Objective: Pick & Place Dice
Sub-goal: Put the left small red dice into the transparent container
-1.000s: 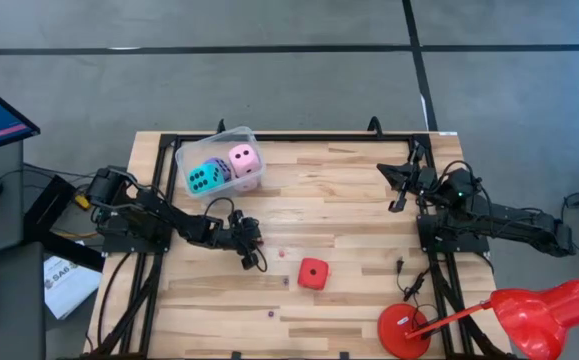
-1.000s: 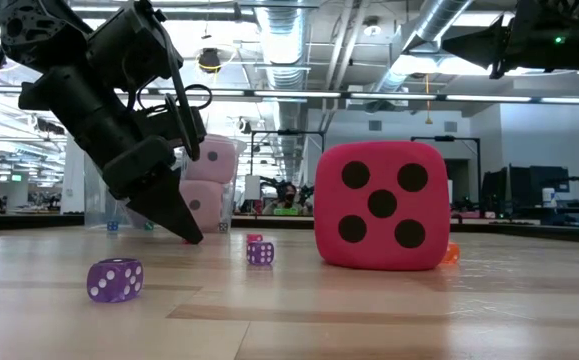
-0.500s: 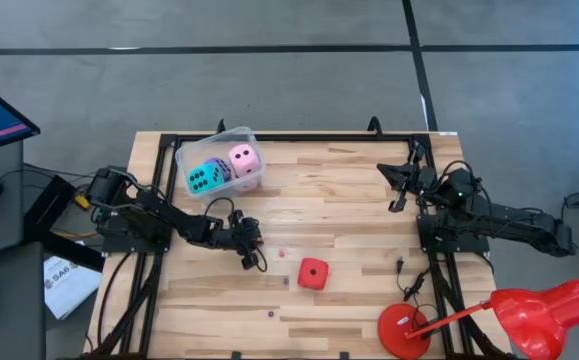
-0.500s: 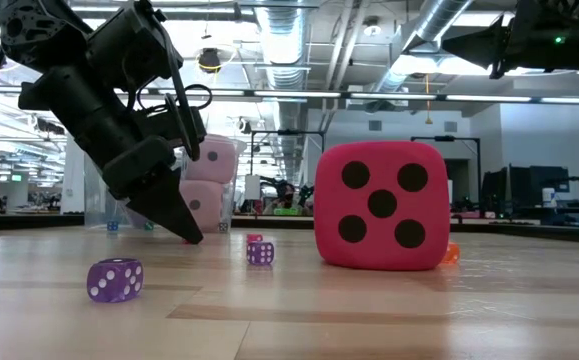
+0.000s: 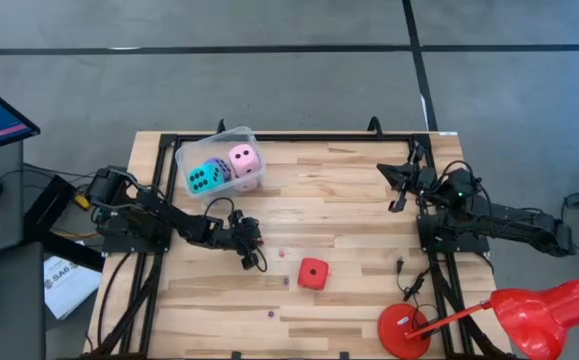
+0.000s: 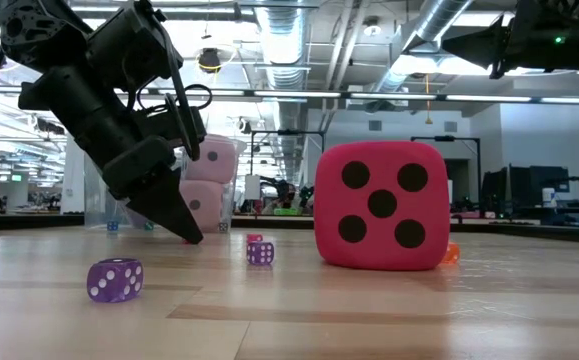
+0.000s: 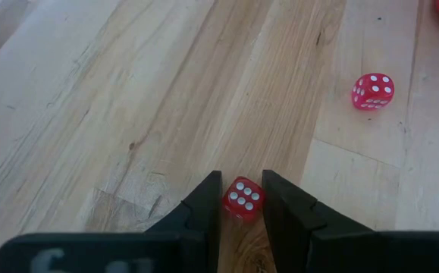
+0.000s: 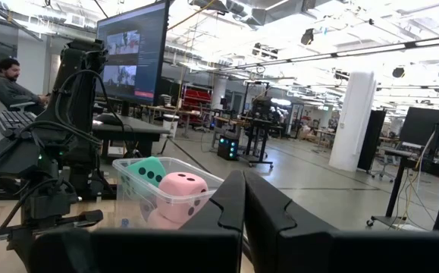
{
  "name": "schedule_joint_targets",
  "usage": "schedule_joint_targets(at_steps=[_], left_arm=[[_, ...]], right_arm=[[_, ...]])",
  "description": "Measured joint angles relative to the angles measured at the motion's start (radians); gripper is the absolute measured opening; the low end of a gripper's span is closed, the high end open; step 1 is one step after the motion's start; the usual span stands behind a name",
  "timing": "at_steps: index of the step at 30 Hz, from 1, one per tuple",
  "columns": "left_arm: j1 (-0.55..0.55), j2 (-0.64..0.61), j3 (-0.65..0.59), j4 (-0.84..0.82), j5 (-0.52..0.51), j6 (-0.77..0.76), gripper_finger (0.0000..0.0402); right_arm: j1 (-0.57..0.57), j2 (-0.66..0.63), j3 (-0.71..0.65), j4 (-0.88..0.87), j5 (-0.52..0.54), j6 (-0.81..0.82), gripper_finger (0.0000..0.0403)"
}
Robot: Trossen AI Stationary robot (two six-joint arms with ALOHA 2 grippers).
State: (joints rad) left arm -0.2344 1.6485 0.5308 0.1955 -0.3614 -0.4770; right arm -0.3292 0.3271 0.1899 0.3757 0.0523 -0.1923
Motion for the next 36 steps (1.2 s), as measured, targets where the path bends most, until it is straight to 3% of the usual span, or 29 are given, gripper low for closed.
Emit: schedule_joint_targets(at_steps=[7,13,26,31,36], left_arm=[[0.001,-0.032,-0.003,-0.008,0.003,0.002,0.0071],[0.006,-0.186,-0.003,-0.011,-0.038,0.118,0.0069],[0.097,-0.582,-0.003,-0.184,-0.299,0.288,0.0069],[0.161,-0.679,-0.002,-0.217,-0.376,0.29,0.0069],[0.236,-0.72,-0.002,-0.236,-0.52,0.288,0.0069]], right_arm=[[0.0,0.0,0.0,0.0,0.0,0.0,0.0],[0.0,0.0,0.0,0.0,0.0,0.0,0.0],[0.0,0.0,0.0,0.0,0.0,-0.001,0.0],[0.0,0.0,0.0,0.0,0.0,-0.001,0.0],[0.0,0.0,0.0,0.0,0.0,-0.001,0.0]])
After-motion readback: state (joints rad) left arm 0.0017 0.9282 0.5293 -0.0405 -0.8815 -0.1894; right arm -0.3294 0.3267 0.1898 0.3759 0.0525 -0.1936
